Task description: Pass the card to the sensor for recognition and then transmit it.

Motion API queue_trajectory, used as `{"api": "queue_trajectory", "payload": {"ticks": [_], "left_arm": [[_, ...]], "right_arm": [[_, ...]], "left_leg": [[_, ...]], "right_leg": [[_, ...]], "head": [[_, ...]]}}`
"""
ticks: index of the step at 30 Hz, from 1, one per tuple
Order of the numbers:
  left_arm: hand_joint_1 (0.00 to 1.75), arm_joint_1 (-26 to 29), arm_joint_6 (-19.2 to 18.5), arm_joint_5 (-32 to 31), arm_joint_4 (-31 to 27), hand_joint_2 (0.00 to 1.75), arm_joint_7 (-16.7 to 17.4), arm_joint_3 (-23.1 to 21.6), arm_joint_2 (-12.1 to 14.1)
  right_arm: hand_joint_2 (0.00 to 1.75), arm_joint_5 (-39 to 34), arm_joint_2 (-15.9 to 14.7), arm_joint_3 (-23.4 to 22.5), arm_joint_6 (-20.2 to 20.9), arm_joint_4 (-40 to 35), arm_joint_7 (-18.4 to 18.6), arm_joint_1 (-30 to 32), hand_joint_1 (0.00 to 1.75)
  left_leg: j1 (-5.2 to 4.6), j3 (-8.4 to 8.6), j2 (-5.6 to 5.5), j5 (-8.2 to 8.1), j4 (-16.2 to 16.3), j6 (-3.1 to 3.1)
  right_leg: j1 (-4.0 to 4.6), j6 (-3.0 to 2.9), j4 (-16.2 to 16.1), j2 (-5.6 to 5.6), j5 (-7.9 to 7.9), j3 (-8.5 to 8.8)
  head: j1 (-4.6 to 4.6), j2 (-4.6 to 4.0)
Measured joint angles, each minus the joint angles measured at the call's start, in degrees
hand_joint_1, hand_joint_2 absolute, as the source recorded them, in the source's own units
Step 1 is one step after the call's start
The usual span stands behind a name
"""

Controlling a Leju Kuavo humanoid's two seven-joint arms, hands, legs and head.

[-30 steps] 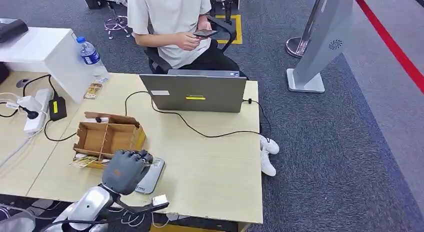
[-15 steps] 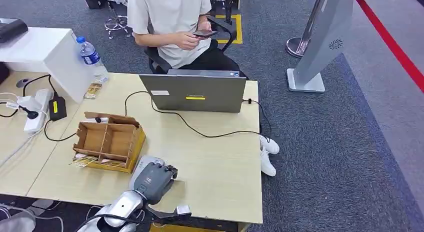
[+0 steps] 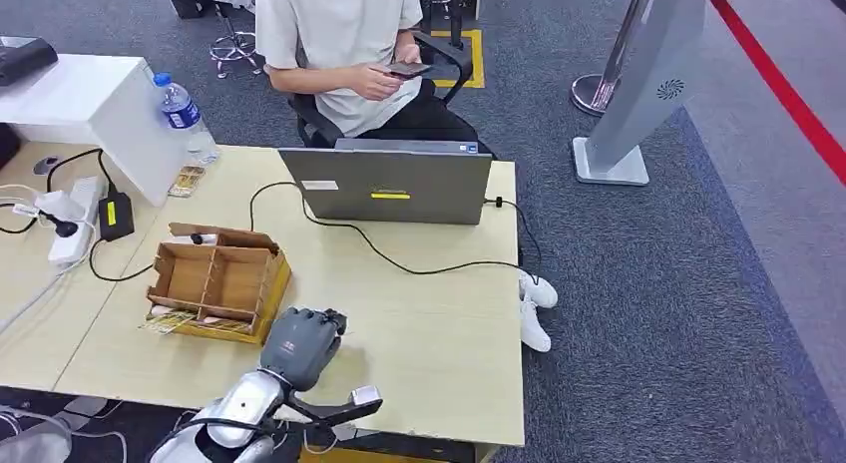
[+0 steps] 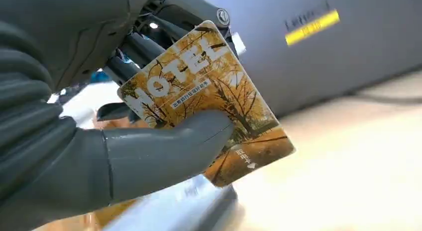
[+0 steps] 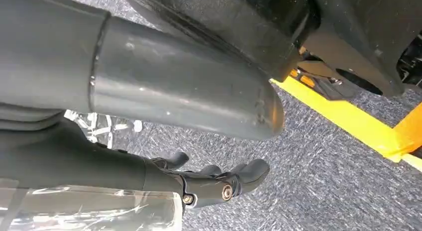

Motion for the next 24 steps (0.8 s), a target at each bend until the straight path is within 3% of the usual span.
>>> {"api": "queue_trajectory", "payload": {"ticks": [8,14,24], "left_arm": [[1.75,3.1,-2.4,-1.6,-6.2,1.75,1.2,5.1,6.7],[1.75,6.4,-9.0,-2.2,-7.5,1.75,1.6,9.2,9.7],[1.75,6.7,-11.6,-1.6,-6.9,1.75,-0.2,10.5,11.0]], "right_arm": [[0.00,0.0,0.0,-0.2,-0.2,0.0,-0.1,0.3,0.00],[0.00,-0.1,0.0,-0.4,-0.1,0.0,0.0,0.5,0.00],[0.00,0.4,0.0,-0.4,0.4,0.0,0.3,0.4,0.00]], "left_leg": [[0.02,0.01,0.02,0.00,0.0,-0.01],[0.02,-0.01,0.02,0.00,0.0,-0.01],[0.01,-0.01,-0.01,0.03,0.0,0.00]], "right_leg": [[0.03,-0.01,0.0,0.01,-0.01,-0.03],[0.02,-0.01,0.0,0.01,-0.01,-0.03],[0.02,0.00,0.0,-0.05,0.00,0.00]], "head": [[-0.02,0.00],[0.00,0.00],[-0.02,0.00]]}}
